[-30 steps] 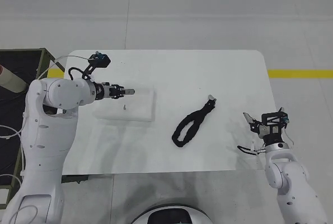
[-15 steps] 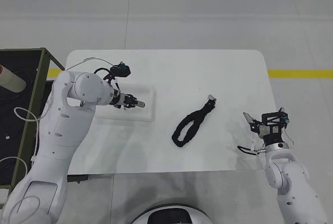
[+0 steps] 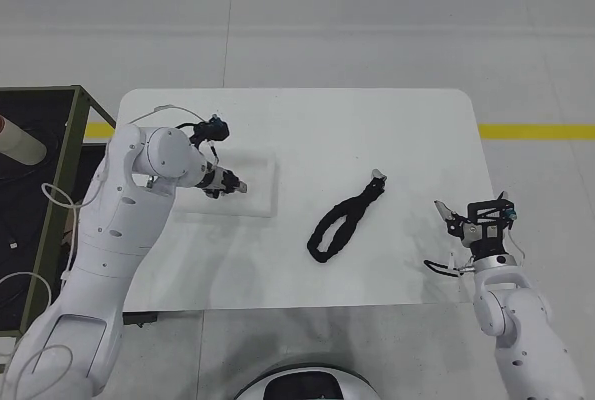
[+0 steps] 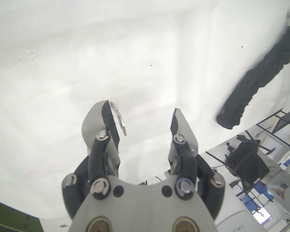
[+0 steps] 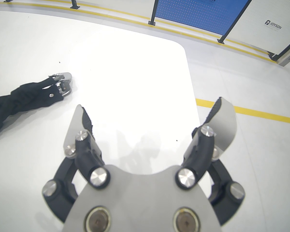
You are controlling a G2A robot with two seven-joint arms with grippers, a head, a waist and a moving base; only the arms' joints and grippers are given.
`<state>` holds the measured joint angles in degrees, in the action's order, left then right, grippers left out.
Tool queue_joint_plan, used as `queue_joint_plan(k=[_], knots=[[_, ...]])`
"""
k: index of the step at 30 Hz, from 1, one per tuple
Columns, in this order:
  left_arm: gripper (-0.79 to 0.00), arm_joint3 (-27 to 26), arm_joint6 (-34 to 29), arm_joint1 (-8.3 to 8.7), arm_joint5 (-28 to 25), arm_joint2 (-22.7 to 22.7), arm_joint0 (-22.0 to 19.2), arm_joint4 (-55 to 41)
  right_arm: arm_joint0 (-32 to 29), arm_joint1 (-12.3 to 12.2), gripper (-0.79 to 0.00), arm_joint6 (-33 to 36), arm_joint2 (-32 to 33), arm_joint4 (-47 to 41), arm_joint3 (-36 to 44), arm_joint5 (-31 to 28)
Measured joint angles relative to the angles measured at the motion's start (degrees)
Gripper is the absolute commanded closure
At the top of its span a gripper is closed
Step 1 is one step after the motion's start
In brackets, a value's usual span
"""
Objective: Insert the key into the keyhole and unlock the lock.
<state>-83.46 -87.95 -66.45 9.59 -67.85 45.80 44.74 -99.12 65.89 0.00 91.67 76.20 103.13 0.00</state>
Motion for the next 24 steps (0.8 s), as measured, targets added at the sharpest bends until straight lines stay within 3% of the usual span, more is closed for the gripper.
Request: queue_joint_plan(k=[7,13,24], knots=[[-0.311,-0.29,-0.03,0.36,0.49,-0.61,0.68,2.06,0.00,0.00,-0.785,0.00,0.00,0.00,0.00,0.00],[-0.160,0.45,-0.05,0.56,-0.95,-1.45,0.96,0.64,0.00,0.00,-0.785,0.00,0.00,0.00,0.00,0.00],[-0.142,2.50,-0.06,0.55,-1.18,-0.33,0.12,0.89,0.00,0.00,-0.785,0.00,0.00,0.00,0.00,0.00]])
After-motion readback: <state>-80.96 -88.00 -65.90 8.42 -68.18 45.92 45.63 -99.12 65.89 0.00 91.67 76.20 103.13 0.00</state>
